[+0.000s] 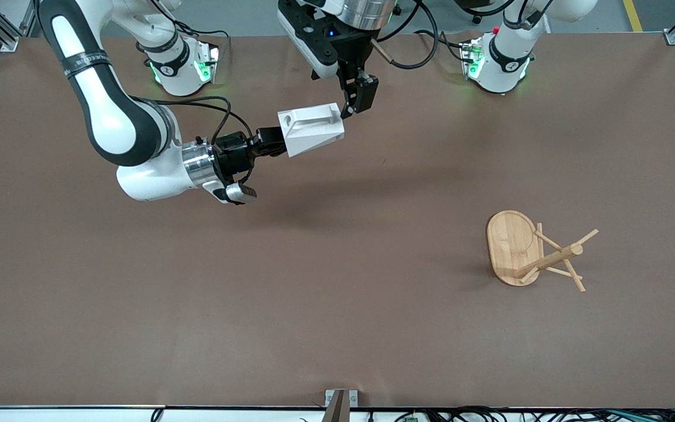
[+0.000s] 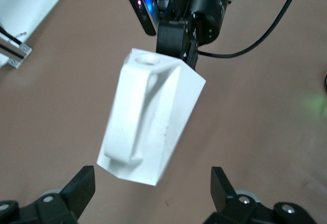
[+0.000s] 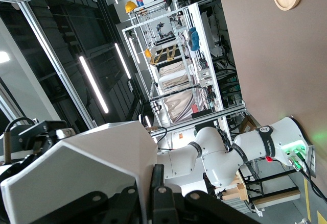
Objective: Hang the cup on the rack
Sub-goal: 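Move the left gripper toward the cup held by the right gripper, then grasp the white cup rim with the left gripper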
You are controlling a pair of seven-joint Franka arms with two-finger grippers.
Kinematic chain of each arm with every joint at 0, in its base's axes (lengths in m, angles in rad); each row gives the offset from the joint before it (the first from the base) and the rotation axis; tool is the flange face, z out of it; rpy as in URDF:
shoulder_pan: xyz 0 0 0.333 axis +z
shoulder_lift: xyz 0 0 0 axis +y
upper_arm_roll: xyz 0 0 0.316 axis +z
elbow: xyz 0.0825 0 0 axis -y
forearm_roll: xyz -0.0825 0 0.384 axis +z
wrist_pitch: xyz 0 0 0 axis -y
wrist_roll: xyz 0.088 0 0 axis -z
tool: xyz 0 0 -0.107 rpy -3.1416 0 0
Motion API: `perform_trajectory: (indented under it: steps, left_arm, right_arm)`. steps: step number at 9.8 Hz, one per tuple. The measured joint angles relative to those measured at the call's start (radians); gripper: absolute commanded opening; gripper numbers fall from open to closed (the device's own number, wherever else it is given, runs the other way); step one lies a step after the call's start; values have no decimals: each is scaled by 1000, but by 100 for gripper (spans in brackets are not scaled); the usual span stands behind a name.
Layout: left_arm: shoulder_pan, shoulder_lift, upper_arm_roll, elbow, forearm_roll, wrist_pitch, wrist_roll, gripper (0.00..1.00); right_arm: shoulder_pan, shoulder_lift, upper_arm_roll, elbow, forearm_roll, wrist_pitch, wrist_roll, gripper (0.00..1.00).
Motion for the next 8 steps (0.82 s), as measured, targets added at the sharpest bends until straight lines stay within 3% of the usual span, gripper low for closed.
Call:
perform_trajectory:
  steps: [8]
  left_arm:
    - [-6, 58, -1, -6, 34, 53, 158, 95]
  right_arm:
    - [0, 0, 12, -17, 3, -10, -37, 1]
